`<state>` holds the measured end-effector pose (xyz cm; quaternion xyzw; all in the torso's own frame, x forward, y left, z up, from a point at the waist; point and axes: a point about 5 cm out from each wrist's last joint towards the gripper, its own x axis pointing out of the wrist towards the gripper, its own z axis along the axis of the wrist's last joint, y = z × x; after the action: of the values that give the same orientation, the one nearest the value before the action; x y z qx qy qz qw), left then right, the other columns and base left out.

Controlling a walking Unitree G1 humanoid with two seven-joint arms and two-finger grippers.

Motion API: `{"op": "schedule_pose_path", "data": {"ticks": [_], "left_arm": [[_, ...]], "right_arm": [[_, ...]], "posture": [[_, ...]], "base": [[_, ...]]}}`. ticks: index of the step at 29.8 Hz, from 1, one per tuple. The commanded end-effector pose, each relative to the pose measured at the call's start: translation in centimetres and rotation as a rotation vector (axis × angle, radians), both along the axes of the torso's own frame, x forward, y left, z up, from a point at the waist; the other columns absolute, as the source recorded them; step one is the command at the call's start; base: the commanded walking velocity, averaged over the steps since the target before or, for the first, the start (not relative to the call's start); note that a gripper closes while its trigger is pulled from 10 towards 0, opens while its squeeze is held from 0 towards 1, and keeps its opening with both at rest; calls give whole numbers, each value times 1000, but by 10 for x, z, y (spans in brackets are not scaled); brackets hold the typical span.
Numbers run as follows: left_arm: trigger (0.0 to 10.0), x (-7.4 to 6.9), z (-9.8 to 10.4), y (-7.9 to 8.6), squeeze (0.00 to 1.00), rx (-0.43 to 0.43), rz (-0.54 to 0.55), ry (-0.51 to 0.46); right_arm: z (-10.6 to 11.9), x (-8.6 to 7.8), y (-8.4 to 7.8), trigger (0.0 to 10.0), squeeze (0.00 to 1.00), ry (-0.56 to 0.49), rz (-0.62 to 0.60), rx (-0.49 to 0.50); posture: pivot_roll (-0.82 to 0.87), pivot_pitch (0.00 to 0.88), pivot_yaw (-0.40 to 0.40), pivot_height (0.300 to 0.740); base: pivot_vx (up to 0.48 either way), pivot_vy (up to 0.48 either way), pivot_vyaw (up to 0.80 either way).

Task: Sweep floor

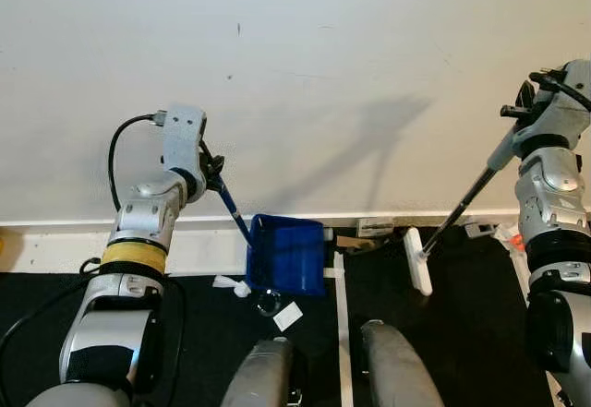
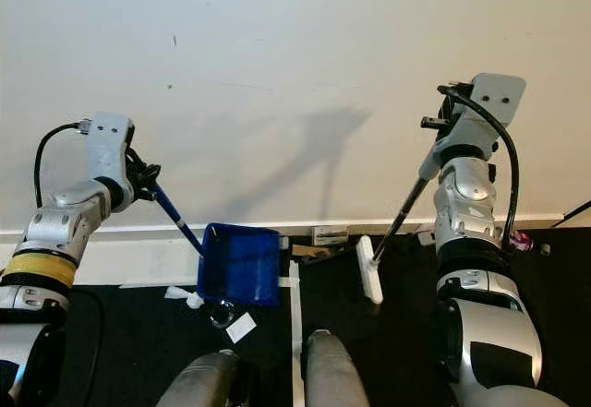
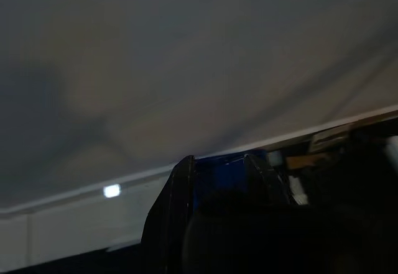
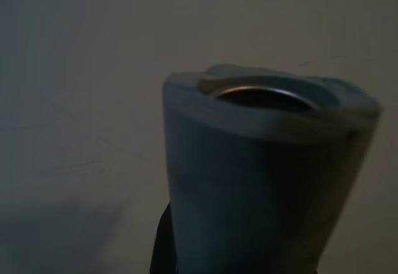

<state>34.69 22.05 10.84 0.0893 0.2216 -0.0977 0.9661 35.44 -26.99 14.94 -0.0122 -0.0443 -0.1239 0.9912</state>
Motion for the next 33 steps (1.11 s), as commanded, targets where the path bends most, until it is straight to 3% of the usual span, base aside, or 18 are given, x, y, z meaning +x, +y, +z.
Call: {"op": "schedule_pose_path", "data": {"ticks": [1, 10, 20, 25, 33], "left_arm": [[10000, 5, 14, 15, 0, 90, 53, -45], [10000, 6, 14, 45, 0, 165, 159, -5], [10000, 5, 2, 51, 0, 198, 247, 23], [10000, 6, -2, 46, 0, 120, 251, 41], [10000, 15, -4, 19, 0, -94, 229, 68]], "right_arm": [[0, 0, 1, 10000, 0, 2, 14, -16], [-1, -2, 0, 10000, 0, 5, 20, -19], [-2, -3, 0, 10000, 0, 7, 20, -25], [-3, -3, 0, 10000, 0, 7, 21, -22], [-4, -2, 3, 10000, 0, 7, 25, -11]], "posture": [[-25, 91, 46, 740], [-29, 95, 54, 740], [-38, 97, 56, 740], [-38, 97, 56, 740], [-38, 104, 57, 740]], "base": [[0, 0, 0], [0, 0, 0], [0, 0, 0], [0, 0, 0], [0, 0, 0]]}}
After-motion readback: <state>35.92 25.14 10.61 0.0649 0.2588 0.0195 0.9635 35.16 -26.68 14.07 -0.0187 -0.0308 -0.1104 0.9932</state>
